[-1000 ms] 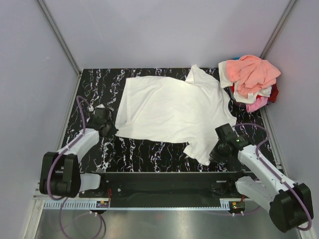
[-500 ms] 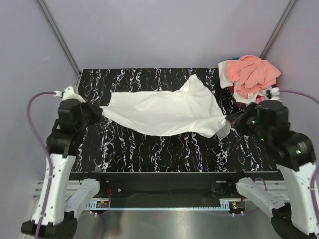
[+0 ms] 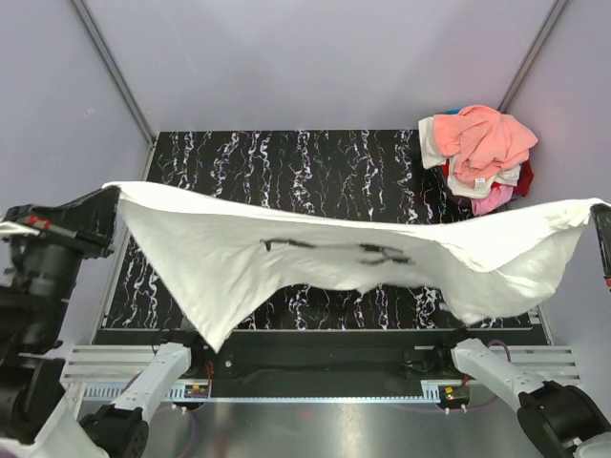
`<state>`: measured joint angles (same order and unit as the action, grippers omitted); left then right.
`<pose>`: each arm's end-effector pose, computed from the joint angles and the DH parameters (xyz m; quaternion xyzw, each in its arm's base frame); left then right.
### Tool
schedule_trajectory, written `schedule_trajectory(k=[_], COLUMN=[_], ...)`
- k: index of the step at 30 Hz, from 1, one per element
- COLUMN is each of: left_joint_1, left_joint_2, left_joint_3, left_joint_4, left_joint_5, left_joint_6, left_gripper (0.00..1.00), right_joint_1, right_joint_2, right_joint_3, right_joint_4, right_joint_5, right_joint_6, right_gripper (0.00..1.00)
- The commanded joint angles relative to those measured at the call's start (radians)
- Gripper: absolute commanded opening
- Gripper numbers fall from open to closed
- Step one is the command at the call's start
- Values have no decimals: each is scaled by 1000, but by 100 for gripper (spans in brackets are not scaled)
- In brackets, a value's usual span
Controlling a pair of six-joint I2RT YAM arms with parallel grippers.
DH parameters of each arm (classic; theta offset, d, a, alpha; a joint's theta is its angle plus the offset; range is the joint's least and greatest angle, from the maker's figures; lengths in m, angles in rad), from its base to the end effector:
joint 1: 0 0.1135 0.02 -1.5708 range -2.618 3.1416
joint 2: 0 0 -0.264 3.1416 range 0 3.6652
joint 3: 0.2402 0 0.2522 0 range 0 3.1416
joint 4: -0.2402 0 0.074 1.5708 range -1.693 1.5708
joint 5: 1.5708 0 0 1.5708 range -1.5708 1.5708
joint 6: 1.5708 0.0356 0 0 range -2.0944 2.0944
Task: Fold and stack the t-shirts
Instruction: Flatten the tshirt out
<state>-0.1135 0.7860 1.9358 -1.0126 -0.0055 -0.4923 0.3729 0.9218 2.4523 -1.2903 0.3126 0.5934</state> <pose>-0.0125 0.0016 0.5634 -0.1257 0.6448 -0.2232 0.7201 -0.0750 -0.0411 0.5967 0.1888 0.5926 0.2759 0.7328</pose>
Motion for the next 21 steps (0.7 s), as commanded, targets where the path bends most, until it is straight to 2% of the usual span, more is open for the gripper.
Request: schedule_trajectory(k=[1, 5, 10, 13, 14, 17, 18, 19, 20, 21], left_joint_1=[2, 2, 0, 2, 6, 98, 112, 141, 184, 204], left_joint_2=[25, 58, 229, 352, 381, 533, 638, 701, 776, 932], left_joint_3=[77, 98, 169, 118, 56, -56, -76, -89, -74, -46], left_joint_4=[-9, 32, 11, 20, 32, 88, 113, 123, 105, 83], left_joint_5=[16, 9, -60, -120, -151, -137, -123, -120, -99, -76], left_joint_6=[75, 112, 124, 135, 138, 144, 147, 146, 141, 132], left_gripper=[0, 0, 0, 0, 0, 0, 0, 0, 0, 0], right_joint_1=[6, 4, 6, 4, 3, -40, -55, -90, -101, -115], right_joint_2=[46, 106, 314, 481, 526, 790, 858, 934, 1112, 1208], right_joint_3=[-7, 11, 19, -16, -29, -47, -38, 29, 92, 172], right_joint_4=[136, 236, 354, 413, 428, 468, 473, 451, 421, 384], right_joint_5=[33, 43, 94, 115, 115, 85, 28, 13, -15, -21], right_joint_6=[-139, -207, -288, -314, -317, -284, -268, -250, -215, -202], right_gripper=[0, 0, 0, 0, 0, 0, 0, 0, 0, 0])
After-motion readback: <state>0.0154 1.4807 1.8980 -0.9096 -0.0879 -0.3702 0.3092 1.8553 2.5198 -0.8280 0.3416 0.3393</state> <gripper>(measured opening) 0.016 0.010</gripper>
